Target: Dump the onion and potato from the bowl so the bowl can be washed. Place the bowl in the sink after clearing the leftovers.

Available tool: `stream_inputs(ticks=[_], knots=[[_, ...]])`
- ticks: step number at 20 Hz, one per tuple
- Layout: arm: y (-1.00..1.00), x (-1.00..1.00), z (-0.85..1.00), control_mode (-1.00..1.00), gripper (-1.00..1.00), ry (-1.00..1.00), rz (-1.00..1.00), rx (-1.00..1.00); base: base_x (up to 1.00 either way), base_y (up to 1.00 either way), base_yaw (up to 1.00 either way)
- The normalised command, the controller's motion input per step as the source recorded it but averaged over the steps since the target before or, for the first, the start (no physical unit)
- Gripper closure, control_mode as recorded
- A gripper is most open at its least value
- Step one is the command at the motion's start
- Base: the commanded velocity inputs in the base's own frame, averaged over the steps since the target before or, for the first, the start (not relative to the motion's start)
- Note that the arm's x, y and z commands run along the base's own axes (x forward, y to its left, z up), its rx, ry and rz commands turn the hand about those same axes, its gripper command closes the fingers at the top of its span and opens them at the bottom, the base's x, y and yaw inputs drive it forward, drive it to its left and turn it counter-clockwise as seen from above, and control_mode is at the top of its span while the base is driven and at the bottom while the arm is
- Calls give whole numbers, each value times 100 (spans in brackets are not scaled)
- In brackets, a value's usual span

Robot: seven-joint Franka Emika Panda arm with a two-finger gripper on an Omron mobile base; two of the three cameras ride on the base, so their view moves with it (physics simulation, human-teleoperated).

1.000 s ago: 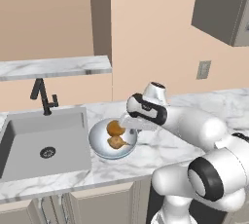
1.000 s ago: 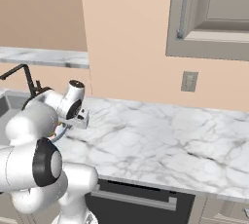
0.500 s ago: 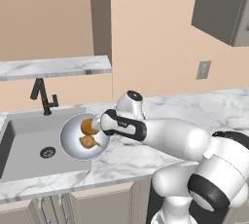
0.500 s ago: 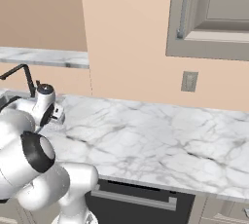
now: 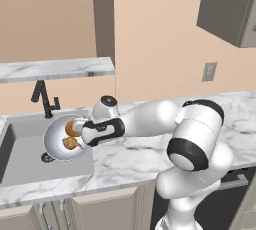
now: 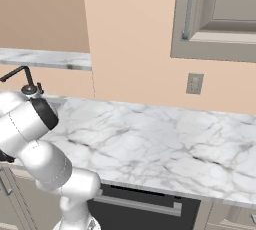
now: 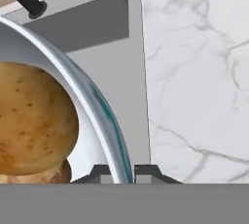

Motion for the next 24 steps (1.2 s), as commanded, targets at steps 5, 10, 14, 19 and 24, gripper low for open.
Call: stream_inputs(ticks=[5, 10, 14, 19, 24], knots=[[78, -1, -3, -100, 100, 0, 7, -33, 0, 0, 0], [49, 0, -5, -100, 100, 0, 5, -27, 0, 0, 0], [49, 6, -2, -100, 100, -25, 1, -32, 0, 0, 0], [19, 37, -28, -100, 100, -13, 6, -35, 0, 0, 0], [9, 21, -8, -100, 100, 0, 0, -12, 0, 0, 0]])
